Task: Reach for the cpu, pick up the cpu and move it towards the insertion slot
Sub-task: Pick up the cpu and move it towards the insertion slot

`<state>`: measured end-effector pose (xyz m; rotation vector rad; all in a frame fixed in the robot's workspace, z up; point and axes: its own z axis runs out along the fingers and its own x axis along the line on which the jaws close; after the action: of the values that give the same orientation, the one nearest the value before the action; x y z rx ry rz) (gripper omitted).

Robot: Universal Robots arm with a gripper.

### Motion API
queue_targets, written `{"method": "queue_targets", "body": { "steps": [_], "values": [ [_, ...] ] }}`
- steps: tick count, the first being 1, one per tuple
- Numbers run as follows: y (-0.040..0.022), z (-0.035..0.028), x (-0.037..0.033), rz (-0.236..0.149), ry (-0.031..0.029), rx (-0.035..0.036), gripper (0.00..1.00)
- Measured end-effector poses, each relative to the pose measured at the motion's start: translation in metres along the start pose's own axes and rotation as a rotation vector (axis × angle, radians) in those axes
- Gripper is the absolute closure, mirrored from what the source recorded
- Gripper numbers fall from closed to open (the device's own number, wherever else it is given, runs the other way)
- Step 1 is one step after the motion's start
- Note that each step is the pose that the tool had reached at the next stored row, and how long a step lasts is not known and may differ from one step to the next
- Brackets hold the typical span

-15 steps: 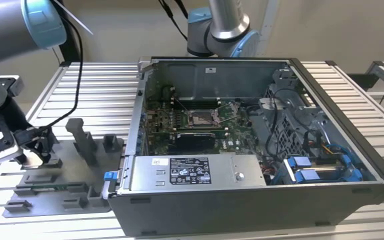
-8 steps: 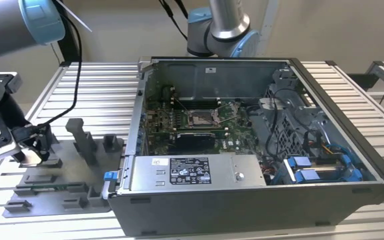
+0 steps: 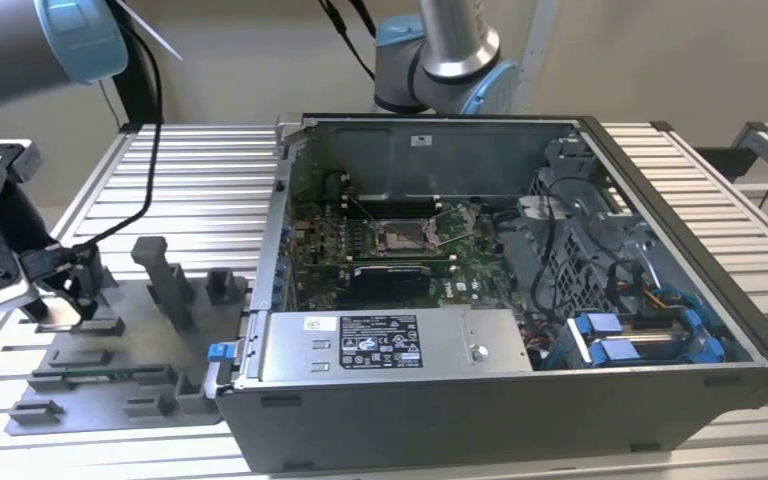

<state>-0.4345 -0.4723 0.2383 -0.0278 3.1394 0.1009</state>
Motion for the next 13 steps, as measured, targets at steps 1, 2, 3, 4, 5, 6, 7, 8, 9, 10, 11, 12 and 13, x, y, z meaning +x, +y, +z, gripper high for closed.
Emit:
{"method": "queue_targets", "body": {
  "steps": [1,2,3,4,5,6,7,8,9,10,11,12,13],
  "values": [
    [0.0001,-0.0005,0.0000,0.000,0.0000,0.0000,1.00],
    [0.0001,-0.0012,0.0000,0.000,0.0001,0.0001,1.00],
    [0.0001,-0.0015,0.0000,0.000,-0.0001,-0.0001,1.00],
    [0.0001,-0.0017,0.0000,0.000,-0.0003,-0.0002,1.00],
    [0.0002,-0.0023,0.0000,0.000,0.0000,0.0000,1.00],
    [0.0002,-0.0030,0.0000,0.000,0.0002,0.0001,1.00],
    [0.0002,-0.0036,0.0000,0.000,0.0001,0.0001,1.00],
    [0.0003,-0.0043,0.0000,0.000,0.0000,0.0000,1.00],
    [0.0004,-0.0054,0.0000,0.000,0.0000,0.0000,1.00],
    [0.0004,-0.0065,0.0000,0.000,0.0001,0.0000,1.00],
    [0.0005,-0.0077,0.0000,0.000,0.0000,0.0000,1.00],
    [0.0006,-0.0091,0.0000,0.000,0.0000,0.0000,1.00],
    [0.0007,-0.0106,0.0000,0.000,0.0000,0.0000,1.00]
  ]
}}
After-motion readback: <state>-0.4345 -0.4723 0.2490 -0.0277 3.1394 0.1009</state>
